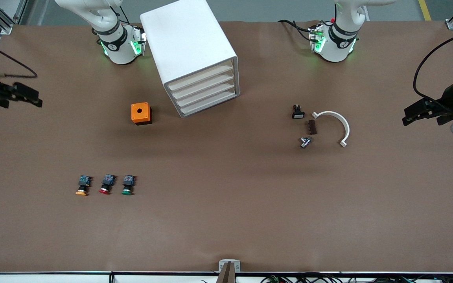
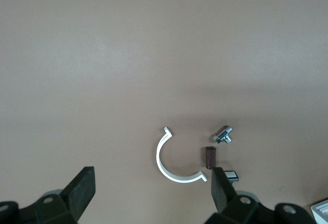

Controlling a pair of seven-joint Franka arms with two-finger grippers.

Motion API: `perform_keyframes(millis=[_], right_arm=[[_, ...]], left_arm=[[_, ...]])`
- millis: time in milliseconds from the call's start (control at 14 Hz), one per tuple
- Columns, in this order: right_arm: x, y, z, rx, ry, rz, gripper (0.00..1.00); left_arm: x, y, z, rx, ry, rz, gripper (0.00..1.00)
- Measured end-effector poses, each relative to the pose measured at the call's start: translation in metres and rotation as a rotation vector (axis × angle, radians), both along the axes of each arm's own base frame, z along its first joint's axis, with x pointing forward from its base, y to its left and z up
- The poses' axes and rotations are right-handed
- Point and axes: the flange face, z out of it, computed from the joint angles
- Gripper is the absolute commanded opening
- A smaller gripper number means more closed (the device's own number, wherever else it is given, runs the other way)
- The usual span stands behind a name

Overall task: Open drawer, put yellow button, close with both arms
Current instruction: 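Reach the right gripper to the yellow button while the left gripper approaches the cabinet, then grasp the yellow button with the right gripper while the left gripper grasps the drawer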

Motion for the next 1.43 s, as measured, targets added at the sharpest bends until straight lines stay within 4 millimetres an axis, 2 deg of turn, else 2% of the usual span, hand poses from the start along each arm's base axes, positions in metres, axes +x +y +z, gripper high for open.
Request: perform_keyframes(millis=[286, 500, 643, 786, 1071, 1286, 1429], right_arm=[[0.045, -0.032, -0.094, -0.011, 0.039, -0.049, 1.00], [0.066, -0.046, -0.158, -0.022, 0.004, -0.071, 1.00], [0.074, -0.046, -0.194, -0.032, -0.041, -0.096, 1.00], [0.079, -0.045, -0.230, -0.039, -0.106, -0.109, 1.00], [0.086, -0.047, -0.306, -0.039, -0.158, -0.129, 1.00], [0.088, -0.047, -0.354, -0.031, -0.165, -0.148, 1.00], [0.087, -0.047, -0.373, -0.025, -0.157, -0.158, 1.00]], left_arm=[[0.010, -0.005, -0.045, 0.002, 0.095, -0.009, 1.00], [0.016, -0.034, -0.088, 0.004, 0.176, -0.055, 1.00], [0.013, -0.071, -0.109, 0.013, 0.240, -0.061, 1.00], [0.003, -0.121, -0.122, 0.037, 0.290, -0.008, 1.00], [-0.015, -0.226, -0.138, 0.010, 0.423, 0.238, 1.00], [-0.024, -0.280, -0.155, -0.042, 0.574, 0.486, 1.00], [-0.032, -0.308, -0.171, -0.055, 0.709, 0.668, 1.00]])
